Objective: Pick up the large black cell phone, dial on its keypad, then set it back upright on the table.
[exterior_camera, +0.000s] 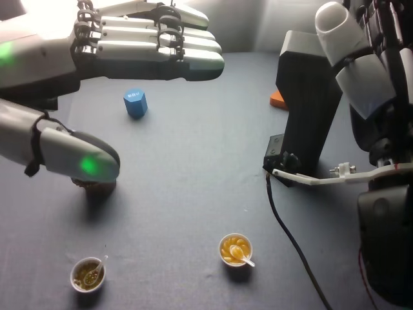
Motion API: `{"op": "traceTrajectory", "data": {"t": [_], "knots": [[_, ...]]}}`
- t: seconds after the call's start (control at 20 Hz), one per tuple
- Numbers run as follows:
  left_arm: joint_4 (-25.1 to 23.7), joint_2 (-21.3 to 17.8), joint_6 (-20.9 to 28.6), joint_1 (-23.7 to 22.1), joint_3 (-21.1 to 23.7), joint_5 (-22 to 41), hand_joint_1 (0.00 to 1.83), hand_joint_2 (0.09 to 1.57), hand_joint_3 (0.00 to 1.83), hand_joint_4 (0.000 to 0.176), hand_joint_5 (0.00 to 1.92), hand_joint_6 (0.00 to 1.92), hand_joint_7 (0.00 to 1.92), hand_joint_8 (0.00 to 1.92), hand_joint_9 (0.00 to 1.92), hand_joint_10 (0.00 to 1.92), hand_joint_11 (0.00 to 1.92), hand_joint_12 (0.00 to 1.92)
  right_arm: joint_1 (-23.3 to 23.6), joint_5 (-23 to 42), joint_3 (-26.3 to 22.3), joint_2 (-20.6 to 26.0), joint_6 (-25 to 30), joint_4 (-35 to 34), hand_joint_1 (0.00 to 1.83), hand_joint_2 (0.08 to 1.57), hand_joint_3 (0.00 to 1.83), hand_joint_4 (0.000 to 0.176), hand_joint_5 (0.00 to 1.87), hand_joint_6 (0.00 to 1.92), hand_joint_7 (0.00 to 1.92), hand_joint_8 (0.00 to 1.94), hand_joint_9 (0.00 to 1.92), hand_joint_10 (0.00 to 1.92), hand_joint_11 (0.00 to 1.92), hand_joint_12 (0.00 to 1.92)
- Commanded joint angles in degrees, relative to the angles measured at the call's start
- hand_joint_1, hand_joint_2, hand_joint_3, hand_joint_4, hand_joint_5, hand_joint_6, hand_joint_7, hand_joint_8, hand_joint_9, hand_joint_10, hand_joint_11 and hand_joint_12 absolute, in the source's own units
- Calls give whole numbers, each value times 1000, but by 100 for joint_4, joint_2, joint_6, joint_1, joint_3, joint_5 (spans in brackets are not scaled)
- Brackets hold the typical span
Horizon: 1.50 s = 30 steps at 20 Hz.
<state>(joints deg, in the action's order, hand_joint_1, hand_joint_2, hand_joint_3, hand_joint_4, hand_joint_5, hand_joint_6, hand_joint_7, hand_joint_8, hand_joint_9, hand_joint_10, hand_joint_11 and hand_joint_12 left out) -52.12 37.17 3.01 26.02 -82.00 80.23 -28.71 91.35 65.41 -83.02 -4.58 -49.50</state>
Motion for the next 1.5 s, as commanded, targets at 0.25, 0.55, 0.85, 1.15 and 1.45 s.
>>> {"op": "traceTrajectory", "data": {"t": [0.25, 0.55, 0.85, 1.15, 1.45], "knots": [[-305, 66, -404, -44, 42, 509, 0, 1174, 0, 0, 204, 0, 238, 0, 255, 4, 0, 434, 40, 563, 125, 22, 56, 407, 660, 1007, 18, 0, 0, 0, 0, 0, 0, 0, 0, 0], [-633, 81, -255, -62, 44, 223, 0, 1174, 1, 0, 231, 3, 269, 6, 276, 5, 0, 498, 41, 575, 182, 5, 56, 407, 691, 1005, 9, 0, 0, 0, 0, 0, 0, 0, 0, 0], [-758, 92, -366, -127, -103, 134, 0, 1171, 0, 0, 197, 0, 228, 2, 226, 0, 0, 389, 66, 578, 205, 5, 56, 407, 756, 1001, 2, 0, 0, 0, 0, 0, 0, 0, 0, 0], [-949, 117, -201, -164, -461, 203, 0, 1168, 0, 0, 213, 3, 225, 0, 207, 2, 0, 461, 102, 578, 244, -2, 56, 407, 768, 982, 0, 0, 0, 0, 0, 0, 0, 0, 0, 0], [-812, 88, -71, -106, -665, 199, 0, 1176, 2, 0, 207, 0, 240, 0, 249, 8, 0, 503, 102, 577, 229, -2, 56, 406, 853, 956, 0, 0, 0, 0, 0, 0, 0, 0, 0, 0]]}}
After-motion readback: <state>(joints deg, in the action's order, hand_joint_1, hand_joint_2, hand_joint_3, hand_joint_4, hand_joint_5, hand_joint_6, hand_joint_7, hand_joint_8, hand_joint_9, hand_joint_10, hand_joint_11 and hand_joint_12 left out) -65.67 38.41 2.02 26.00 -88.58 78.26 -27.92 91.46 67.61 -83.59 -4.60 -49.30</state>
